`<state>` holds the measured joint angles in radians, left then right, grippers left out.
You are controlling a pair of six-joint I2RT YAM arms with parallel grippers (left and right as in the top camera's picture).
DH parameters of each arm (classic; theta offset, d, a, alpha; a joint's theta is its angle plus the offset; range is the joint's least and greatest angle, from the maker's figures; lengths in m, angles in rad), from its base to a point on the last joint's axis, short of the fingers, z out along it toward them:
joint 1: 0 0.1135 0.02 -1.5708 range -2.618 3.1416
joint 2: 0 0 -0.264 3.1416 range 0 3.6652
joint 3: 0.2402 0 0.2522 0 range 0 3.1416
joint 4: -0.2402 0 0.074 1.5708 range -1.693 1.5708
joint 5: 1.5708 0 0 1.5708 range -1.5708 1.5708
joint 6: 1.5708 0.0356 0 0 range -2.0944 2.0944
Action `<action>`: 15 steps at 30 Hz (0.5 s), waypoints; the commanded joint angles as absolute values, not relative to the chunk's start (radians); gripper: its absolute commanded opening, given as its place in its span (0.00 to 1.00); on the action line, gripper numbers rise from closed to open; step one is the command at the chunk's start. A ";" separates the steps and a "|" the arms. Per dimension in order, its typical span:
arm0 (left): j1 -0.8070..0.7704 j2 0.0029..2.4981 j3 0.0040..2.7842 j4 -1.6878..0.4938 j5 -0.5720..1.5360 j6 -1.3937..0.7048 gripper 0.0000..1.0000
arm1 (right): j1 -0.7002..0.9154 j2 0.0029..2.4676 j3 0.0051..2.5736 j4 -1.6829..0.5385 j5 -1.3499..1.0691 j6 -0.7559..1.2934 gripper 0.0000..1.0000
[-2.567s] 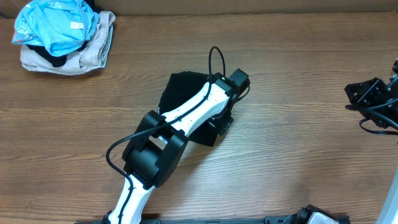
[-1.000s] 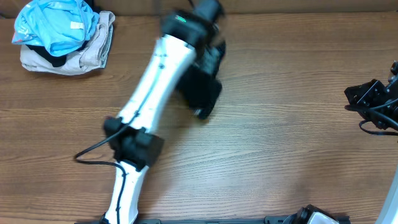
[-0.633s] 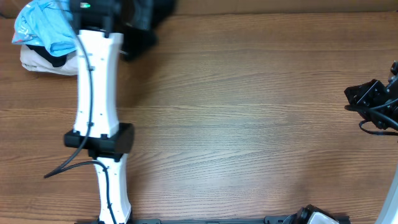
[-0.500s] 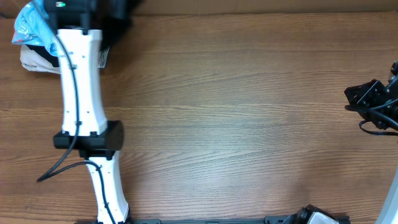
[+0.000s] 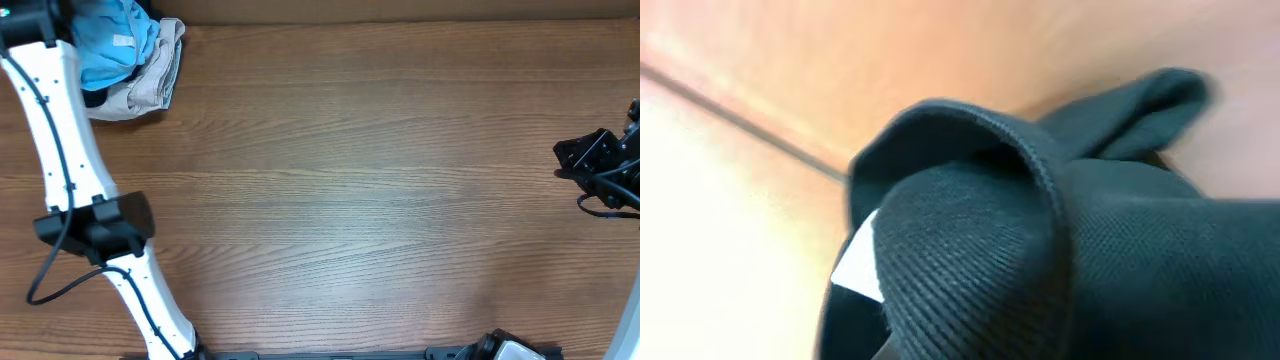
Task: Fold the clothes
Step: 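Lower the shirt onto the clothes stack and open the left gripper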
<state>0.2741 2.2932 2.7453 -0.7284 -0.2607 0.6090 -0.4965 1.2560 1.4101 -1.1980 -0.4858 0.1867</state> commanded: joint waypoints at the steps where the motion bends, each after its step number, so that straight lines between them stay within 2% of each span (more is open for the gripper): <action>1: 0.359 2.286 2.651 -0.599 -0.287 0.651 0.04 | -0.498 1.258 1.422 -1.202 -0.472 0.183 0.15; 8: 0.414 2.286 2.531 -0.463 -0.199 0.643 0.04 | -0.498 1.269 1.422 -1.203 -0.472 0.186 0.15; 15: 0.410 2.286 2.426 -0.309 -0.191 0.497 0.04 | -0.473 1.303 1.422 -1.203 -0.472 0.186 0.15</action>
